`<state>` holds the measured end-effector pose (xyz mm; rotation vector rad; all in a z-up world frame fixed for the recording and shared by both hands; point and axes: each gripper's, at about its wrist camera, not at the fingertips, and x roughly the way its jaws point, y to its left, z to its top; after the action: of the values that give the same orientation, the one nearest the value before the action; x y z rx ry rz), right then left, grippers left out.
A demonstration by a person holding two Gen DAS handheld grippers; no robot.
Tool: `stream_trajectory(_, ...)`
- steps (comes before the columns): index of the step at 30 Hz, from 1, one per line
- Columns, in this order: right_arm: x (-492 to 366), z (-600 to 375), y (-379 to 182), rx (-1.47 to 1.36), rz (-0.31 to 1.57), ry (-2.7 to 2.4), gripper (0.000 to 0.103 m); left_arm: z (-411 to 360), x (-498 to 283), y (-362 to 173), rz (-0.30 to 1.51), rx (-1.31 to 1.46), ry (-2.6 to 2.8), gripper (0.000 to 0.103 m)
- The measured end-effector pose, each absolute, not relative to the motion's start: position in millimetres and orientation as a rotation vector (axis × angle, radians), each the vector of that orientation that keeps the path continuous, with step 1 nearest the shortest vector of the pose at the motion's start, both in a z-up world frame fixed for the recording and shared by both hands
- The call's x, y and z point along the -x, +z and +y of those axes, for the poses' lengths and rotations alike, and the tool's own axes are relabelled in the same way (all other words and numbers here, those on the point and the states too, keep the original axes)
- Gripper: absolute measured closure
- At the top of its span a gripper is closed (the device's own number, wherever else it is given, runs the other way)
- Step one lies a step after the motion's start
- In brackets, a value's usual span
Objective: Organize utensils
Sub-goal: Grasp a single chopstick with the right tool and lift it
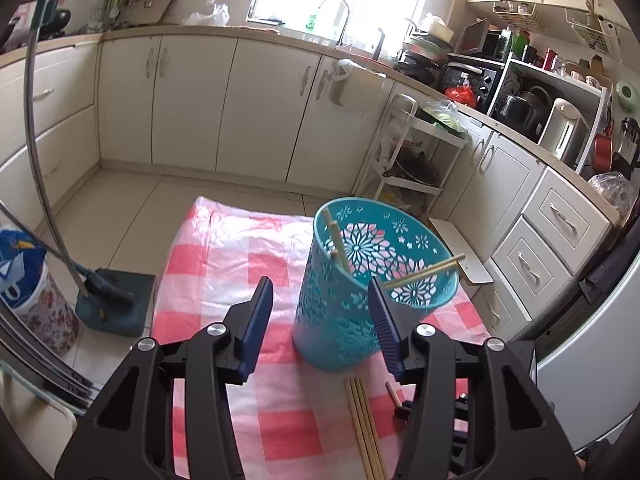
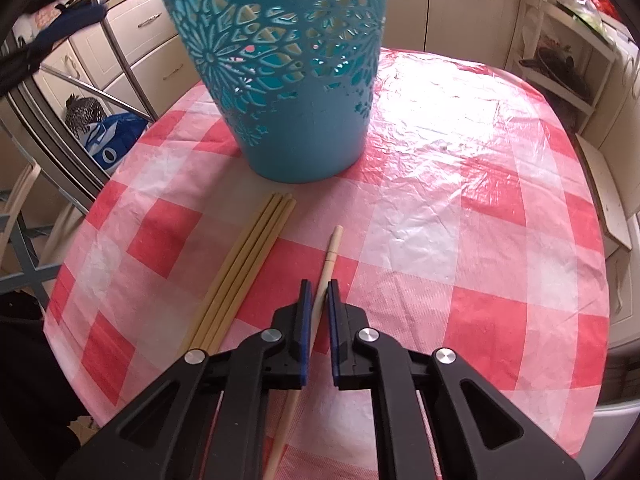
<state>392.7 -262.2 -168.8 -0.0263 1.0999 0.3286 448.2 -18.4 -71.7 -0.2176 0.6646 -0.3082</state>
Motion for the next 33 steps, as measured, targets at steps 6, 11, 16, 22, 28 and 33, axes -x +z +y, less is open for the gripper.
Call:
stream_trajectory(6, -390, -270, -165, -0.032, 1.107, 0.364, 0.095, -2, -451, -79, 0.69, 0.256, -0.282, 0.051)
stream_trajectory(11, -389, -272, -164, -0.049, 1.108, 0.375, 0.095, 3, -453, -80, 0.692, 0.265, -0.265, 0.049)
stream_trajectory(16, -387, -270, -159, -0.067, 1.1, 0.405, 0.095, 1, -454, -81, 0.696, 0.257, -0.261, 0.048)
stream_trajectory(22, -386, -271, -155, -0.051, 1.091, 0.401, 0.095, -1, -455, -81, 0.702, 0.252, -0.255, 0.047)
stream_trajectory(28, -389, -270, -161, -0.013, 1.093, 0.352, 0.088, -1, -455, -83, 0.709, 0.257, -0.255, 0.047)
stream_trajectory(33, -388, -259, -169, 0.074, 1.088, 0.33, 0.088, -2, -455, -84, 0.712, 0.254, -0.26, 0.047)
